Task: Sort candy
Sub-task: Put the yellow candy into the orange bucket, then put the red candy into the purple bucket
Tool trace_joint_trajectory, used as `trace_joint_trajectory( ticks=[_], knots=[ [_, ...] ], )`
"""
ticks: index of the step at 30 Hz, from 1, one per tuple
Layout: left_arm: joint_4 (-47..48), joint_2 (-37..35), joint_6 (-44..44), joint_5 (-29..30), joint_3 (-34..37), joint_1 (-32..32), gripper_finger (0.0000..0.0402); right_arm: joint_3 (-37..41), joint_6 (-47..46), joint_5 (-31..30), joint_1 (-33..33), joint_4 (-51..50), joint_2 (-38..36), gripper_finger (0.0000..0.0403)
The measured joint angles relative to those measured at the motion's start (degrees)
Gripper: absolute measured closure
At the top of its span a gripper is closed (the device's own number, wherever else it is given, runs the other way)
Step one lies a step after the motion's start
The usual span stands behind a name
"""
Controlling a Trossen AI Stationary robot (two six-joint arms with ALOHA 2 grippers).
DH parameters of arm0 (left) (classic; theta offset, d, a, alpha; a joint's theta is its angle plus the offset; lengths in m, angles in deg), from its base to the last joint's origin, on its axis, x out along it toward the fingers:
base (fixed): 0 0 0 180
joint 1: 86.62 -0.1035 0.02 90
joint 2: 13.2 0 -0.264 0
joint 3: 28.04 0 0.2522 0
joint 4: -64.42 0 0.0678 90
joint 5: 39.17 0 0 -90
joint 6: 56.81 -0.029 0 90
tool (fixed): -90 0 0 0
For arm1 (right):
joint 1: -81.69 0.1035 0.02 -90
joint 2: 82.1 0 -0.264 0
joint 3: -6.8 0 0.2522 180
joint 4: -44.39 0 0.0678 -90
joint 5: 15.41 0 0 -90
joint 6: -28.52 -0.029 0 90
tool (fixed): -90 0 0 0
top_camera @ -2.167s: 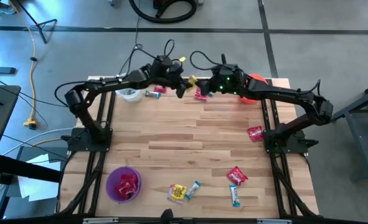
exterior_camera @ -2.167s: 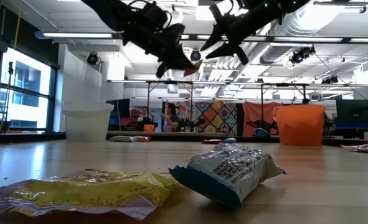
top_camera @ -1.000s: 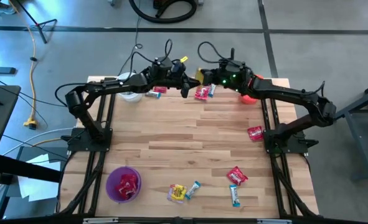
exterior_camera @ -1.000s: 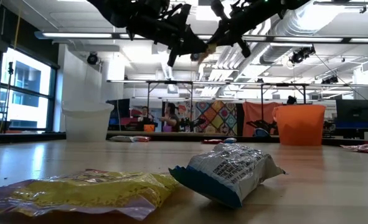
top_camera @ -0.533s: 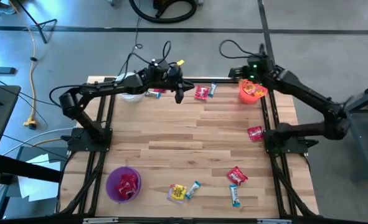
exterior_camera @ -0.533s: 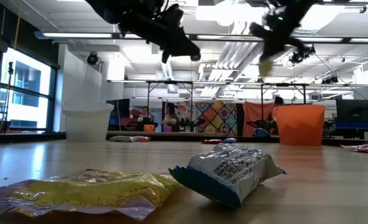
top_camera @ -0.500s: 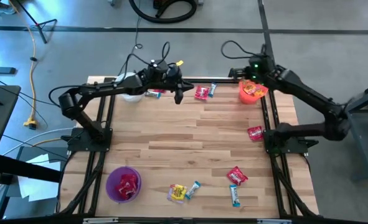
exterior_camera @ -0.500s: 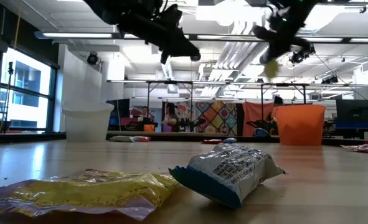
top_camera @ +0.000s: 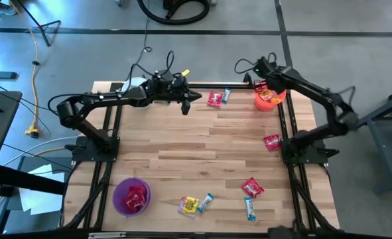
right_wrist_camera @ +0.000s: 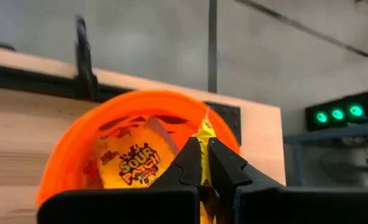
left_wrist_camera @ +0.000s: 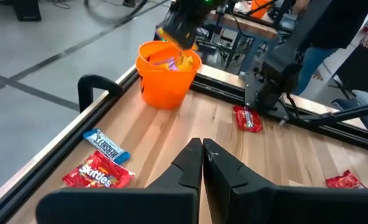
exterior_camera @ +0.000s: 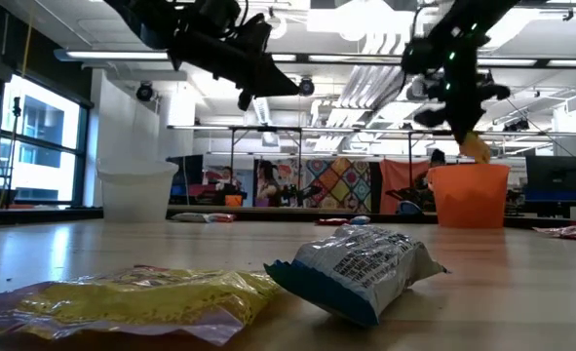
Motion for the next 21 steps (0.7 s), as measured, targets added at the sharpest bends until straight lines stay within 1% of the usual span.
trace_joint_trajectory(
  ticks=[4, 7, 10, 13, 18, 20, 21],
  knots=[
    [0.45, -0.64, 0.35, 0.24, 0.00, 0.04, 0.0401, 0.00, -1.62, 0.31, -0.63, 1.11, 6.81, 0.0401],
    [0.40, -1.42, 0.35, 0.31, 0.00, 0.04, 0.0401, 0.00, -2.88, 0.63, -0.56, 2.06, 9.77, 0.0386],
    [0.69, -2.03, 0.81, 0.37, 0.00, 0.04, 0.0401, -0.10, -2.91, 2.31, -0.13, 2.57, 10.28, 0.0352],
    [0.91, -2.55, 0.83, 0.37, 0.00, -0.06, 0.0401, -1.35, -2.85, 3.34, -0.10, 2.39, 9.70, 0.0309],
    [4.85, -2.56, 0.64, 0.37, 0.00, -0.86, 0.0401, -5.93, -2.04, 3.46, -0.19, 0.00, 7.51, 0.0239],
    [5.28, -2.56, 0.33, 0.39, 0.00, -1.19, 0.0401, -8.28, -0.13, 4.91, -0.15, -0.07, 6.47, 0.0218],
    [5.29, -2.56, 0.33, 0.39, 0.00, -1.22, 0.0401, -9.55, 1.01, 6.72, -0.08, 0.45, 6.08, 0.0209]
  ],
)
